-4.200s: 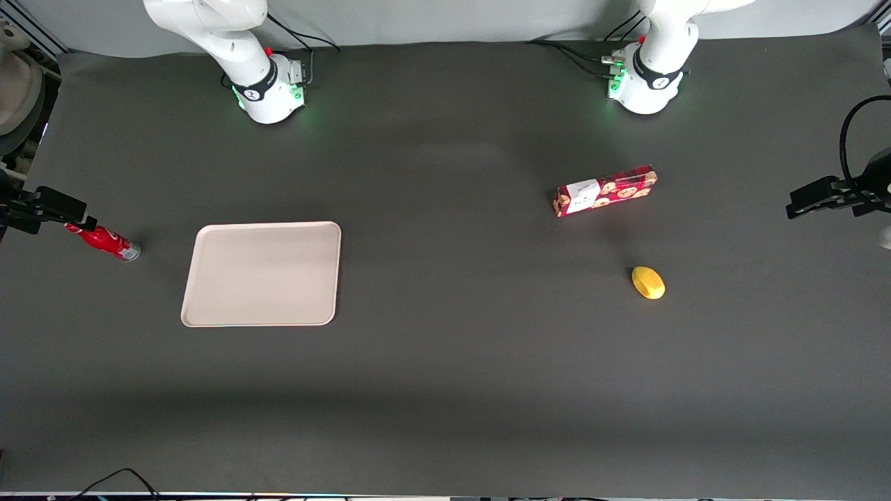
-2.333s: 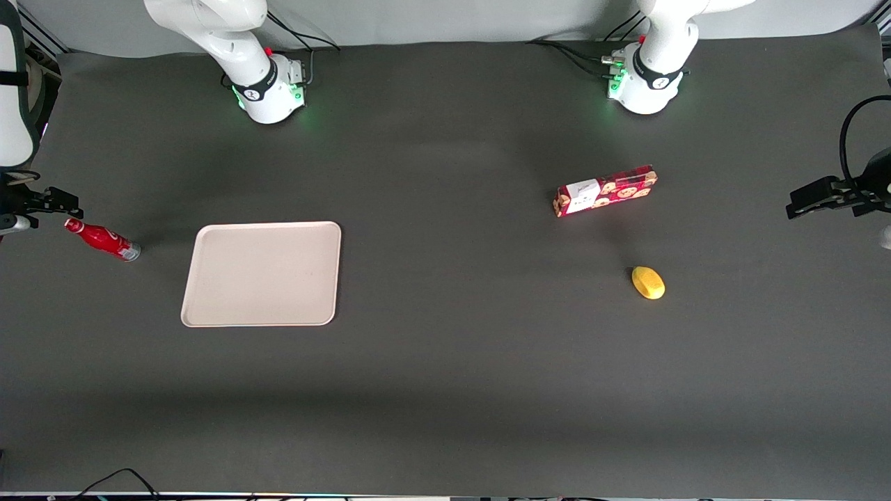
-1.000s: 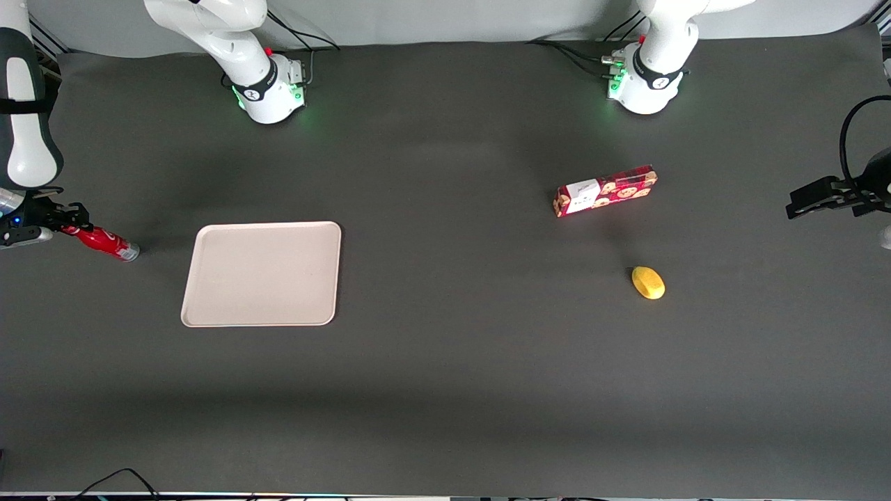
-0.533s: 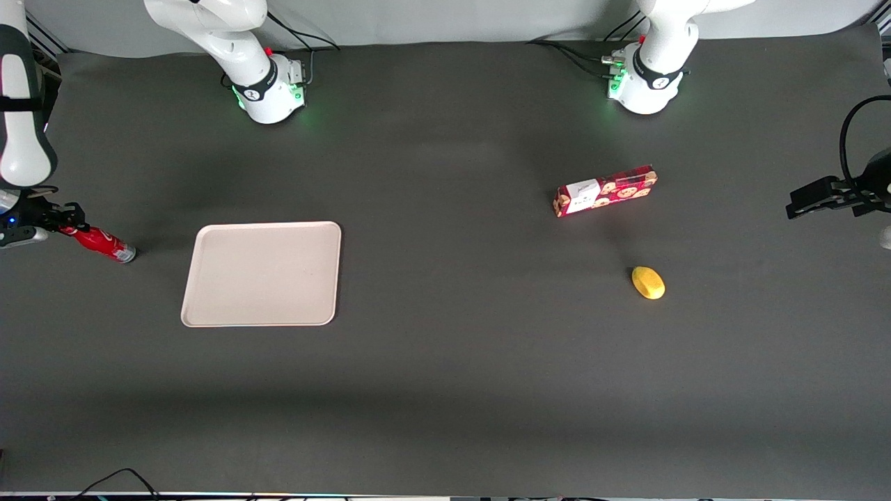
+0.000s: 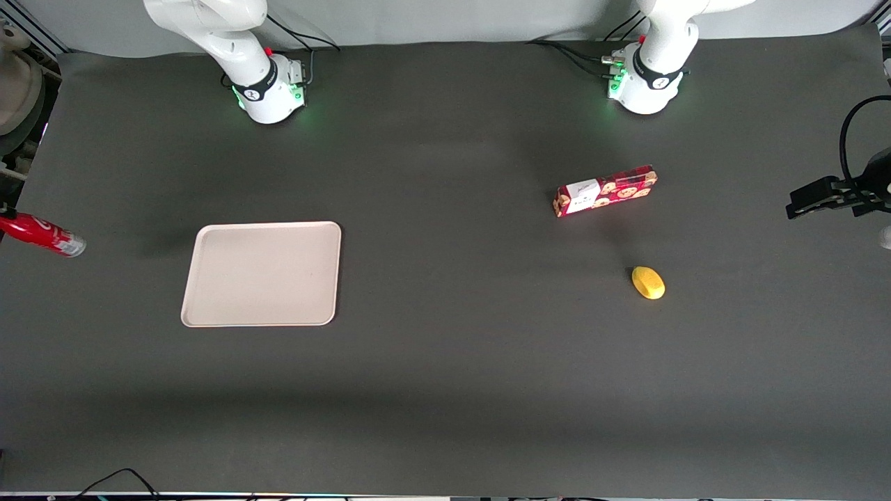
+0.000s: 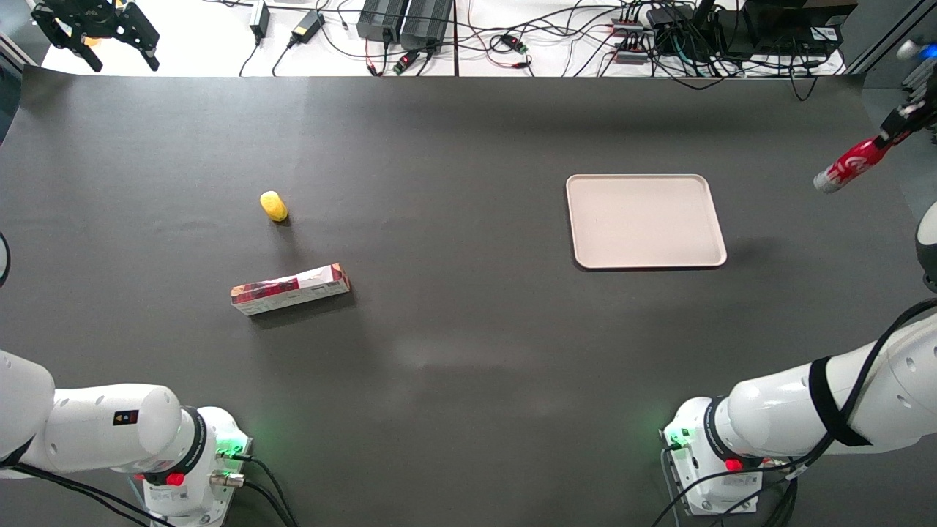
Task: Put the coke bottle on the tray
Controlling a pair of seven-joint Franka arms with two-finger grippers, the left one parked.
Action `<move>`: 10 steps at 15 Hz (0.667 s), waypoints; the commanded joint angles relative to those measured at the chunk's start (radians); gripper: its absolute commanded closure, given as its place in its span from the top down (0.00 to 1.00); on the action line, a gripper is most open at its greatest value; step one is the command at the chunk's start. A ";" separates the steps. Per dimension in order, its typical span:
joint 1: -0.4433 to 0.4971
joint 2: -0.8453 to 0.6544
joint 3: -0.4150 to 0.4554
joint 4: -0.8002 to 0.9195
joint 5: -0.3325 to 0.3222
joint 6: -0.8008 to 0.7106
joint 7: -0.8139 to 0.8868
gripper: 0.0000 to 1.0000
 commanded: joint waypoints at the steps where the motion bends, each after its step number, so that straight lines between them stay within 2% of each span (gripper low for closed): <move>1: 0.009 0.010 0.047 0.206 0.000 -0.205 0.047 0.00; 3: 0.009 0.010 0.119 0.284 -0.019 -0.279 0.125 0.00; 6: 0.009 0.012 0.239 0.348 -0.040 -0.311 0.263 0.00; 9: 0.009 0.018 0.366 0.343 -0.060 -0.316 0.435 0.00; 10: 0.009 0.033 0.385 0.337 -0.059 -0.314 0.472 0.00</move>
